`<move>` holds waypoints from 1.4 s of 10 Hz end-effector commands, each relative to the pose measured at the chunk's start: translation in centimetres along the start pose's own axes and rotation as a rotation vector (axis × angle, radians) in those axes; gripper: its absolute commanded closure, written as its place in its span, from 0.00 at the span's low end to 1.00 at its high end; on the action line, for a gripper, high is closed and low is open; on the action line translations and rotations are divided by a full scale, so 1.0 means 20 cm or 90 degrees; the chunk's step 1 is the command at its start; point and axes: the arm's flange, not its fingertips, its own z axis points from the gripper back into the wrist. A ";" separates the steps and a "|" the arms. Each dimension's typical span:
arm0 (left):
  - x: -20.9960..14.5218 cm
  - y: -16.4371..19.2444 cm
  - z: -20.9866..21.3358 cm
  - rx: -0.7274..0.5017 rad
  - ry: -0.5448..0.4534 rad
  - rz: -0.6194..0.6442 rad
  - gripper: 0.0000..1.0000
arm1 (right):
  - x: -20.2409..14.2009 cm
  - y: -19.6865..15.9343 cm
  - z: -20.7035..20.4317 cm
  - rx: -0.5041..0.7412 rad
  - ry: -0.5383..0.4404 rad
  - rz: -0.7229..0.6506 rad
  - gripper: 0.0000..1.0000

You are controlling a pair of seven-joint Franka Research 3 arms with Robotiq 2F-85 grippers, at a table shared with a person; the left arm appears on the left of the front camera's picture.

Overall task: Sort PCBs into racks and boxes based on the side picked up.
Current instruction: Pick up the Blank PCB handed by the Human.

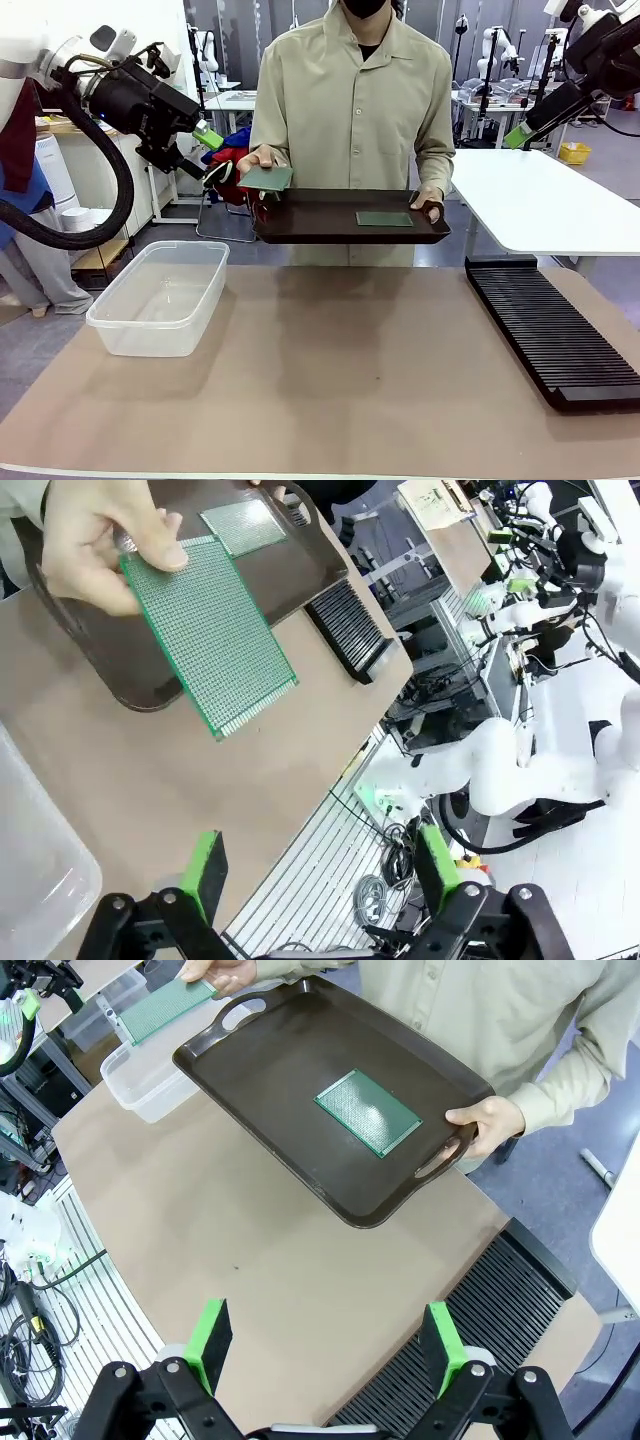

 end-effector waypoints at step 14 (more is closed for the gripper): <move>0.33 0.52 -0.18 -0.146 -0.052 0.232 0.00 | 0.00 0.00 -0.01 0.002 0.002 0.000 0.00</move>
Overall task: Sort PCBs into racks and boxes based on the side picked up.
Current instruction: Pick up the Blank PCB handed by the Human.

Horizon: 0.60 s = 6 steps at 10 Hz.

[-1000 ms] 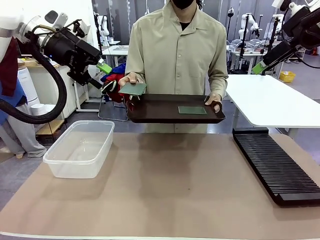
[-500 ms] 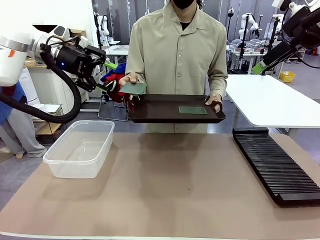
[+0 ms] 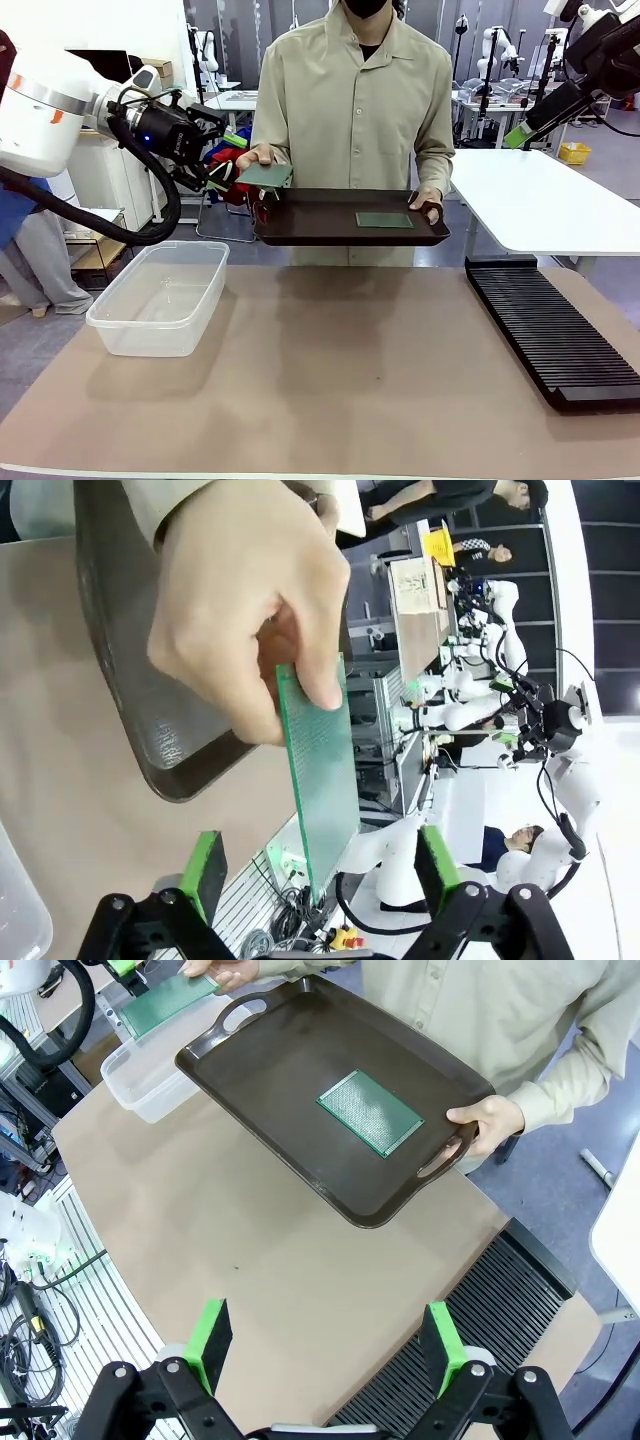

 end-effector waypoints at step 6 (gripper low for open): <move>0.18 0.04 -0.05 -0.085 0.039 -0.022 0.00 | 0.00 0.00 -0.01 0.002 0.002 -0.001 0.00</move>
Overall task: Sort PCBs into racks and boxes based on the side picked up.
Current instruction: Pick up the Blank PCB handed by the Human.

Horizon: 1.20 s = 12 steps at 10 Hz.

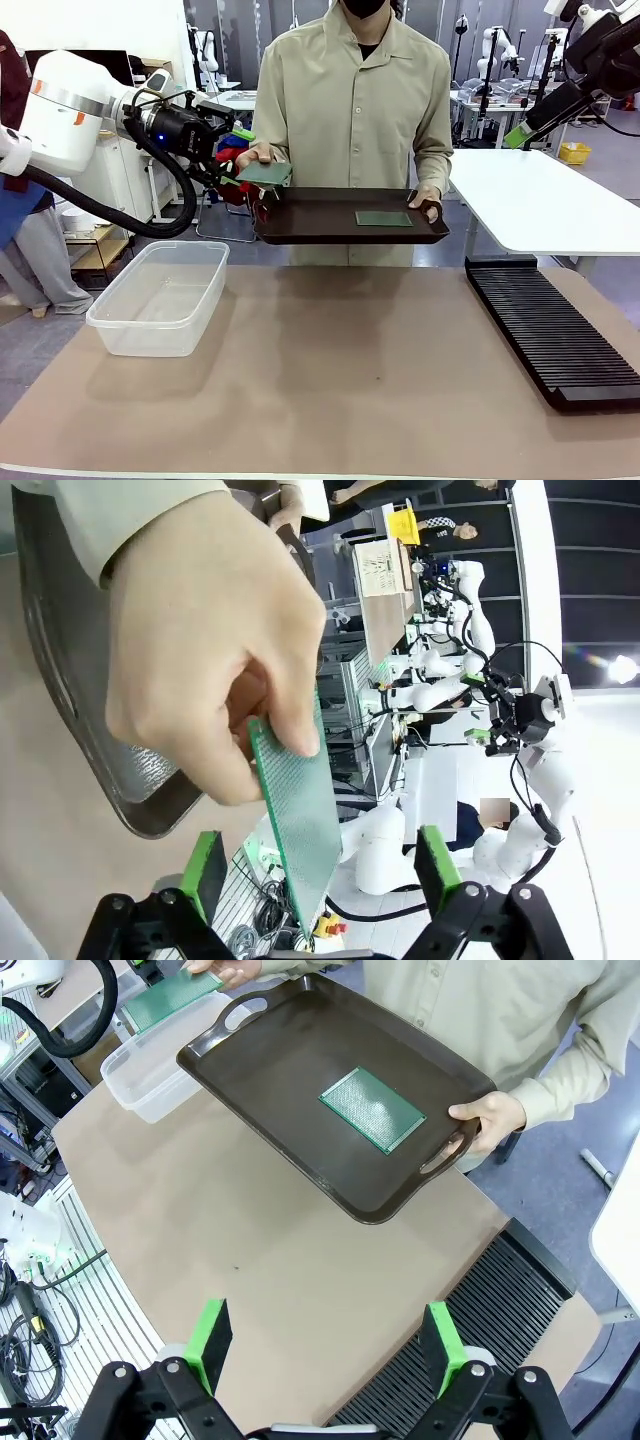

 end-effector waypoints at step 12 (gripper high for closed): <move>0.02 0.05 0.02 -0.049 0.025 -0.005 1.00 | 0.00 0.00 -0.01 0.002 0.002 -0.001 0.00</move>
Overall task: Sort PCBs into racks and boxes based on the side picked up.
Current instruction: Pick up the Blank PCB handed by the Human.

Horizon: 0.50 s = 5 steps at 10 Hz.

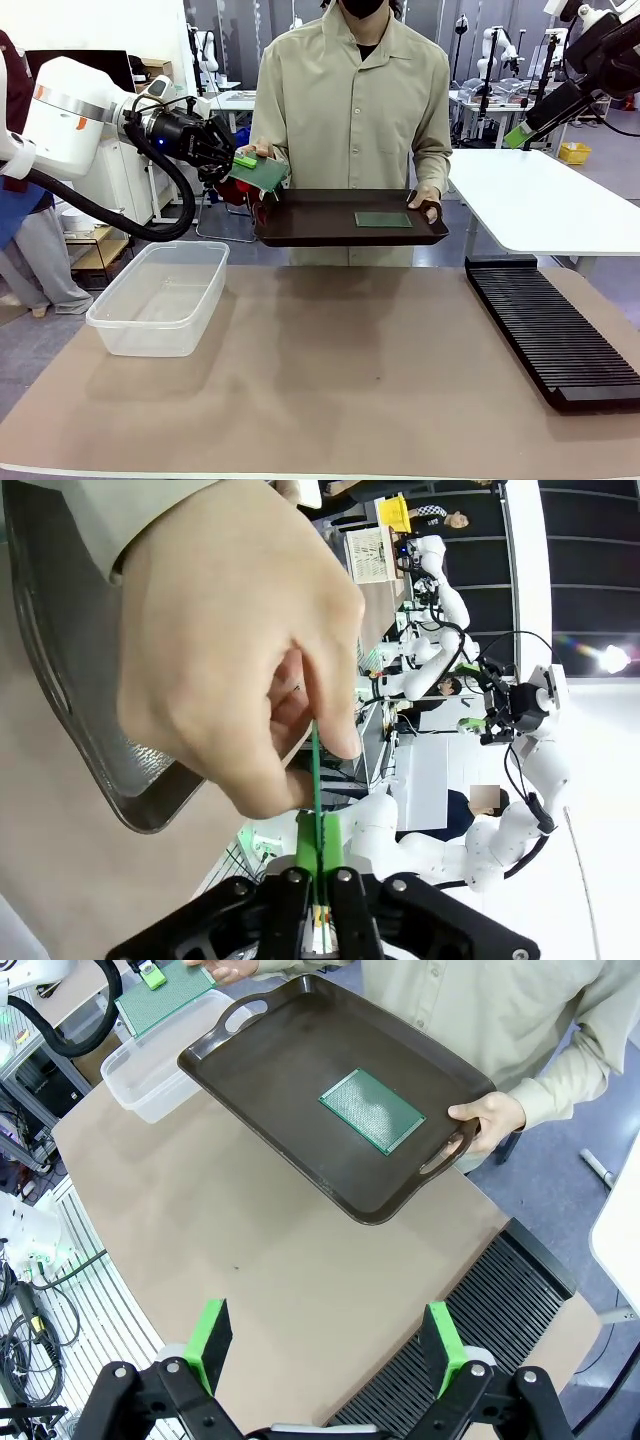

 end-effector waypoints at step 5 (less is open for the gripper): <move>-0.02 -0.01 0.03 -0.017 -0.022 -0.020 1.00 | 0.00 0.00 -0.01 0.002 0.002 -0.001 0.00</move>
